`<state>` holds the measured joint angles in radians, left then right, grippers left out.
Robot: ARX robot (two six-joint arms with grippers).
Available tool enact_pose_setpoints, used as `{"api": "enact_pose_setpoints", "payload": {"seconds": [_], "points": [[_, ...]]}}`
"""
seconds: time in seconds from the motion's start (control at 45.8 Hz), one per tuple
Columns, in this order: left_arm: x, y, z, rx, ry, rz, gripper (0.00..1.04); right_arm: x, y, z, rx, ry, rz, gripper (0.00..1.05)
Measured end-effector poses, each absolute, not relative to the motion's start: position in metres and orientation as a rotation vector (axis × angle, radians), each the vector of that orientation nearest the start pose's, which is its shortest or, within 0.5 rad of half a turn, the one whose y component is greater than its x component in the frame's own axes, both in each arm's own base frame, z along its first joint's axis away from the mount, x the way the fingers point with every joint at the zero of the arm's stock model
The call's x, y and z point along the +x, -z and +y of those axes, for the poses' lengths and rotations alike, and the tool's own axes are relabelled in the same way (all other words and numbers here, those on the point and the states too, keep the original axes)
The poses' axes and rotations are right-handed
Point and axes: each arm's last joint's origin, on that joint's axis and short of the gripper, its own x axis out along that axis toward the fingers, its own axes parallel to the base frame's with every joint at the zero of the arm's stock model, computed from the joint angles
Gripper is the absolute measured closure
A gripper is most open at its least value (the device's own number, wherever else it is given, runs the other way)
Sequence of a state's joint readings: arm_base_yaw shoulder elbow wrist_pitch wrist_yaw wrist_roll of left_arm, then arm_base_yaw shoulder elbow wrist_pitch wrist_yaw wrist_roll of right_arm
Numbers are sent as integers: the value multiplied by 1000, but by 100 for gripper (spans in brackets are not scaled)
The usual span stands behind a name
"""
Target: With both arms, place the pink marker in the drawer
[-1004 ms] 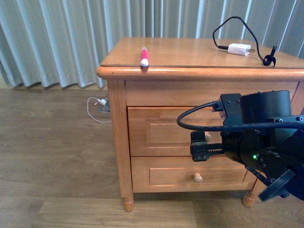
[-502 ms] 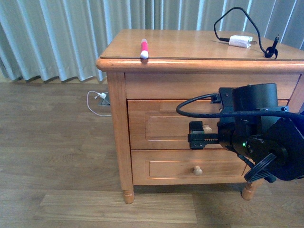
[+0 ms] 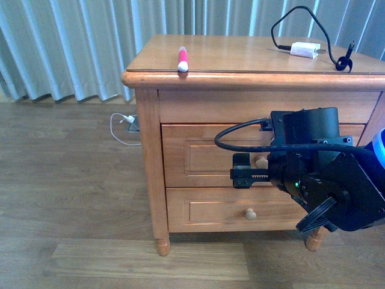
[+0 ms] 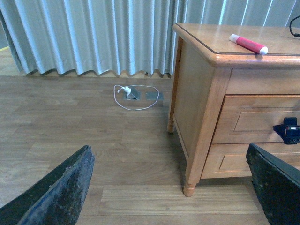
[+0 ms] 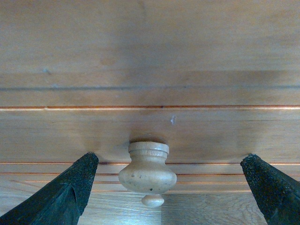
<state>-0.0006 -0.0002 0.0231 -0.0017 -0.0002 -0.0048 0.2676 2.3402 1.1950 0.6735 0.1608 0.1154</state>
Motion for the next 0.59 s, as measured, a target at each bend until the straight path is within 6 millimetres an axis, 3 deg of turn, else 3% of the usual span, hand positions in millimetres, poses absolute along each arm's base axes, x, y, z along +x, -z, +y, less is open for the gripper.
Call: {"api": "enact_pose_setpoints", "payload": {"seconds": [0.415,0.589], "points": [[96,-171,0,-4,0,-22,6,431,-52,113,11,-69,447,9],[96,-171,0,-4,0,-22,6,430,-51,111,3,-64,445,41]]}}
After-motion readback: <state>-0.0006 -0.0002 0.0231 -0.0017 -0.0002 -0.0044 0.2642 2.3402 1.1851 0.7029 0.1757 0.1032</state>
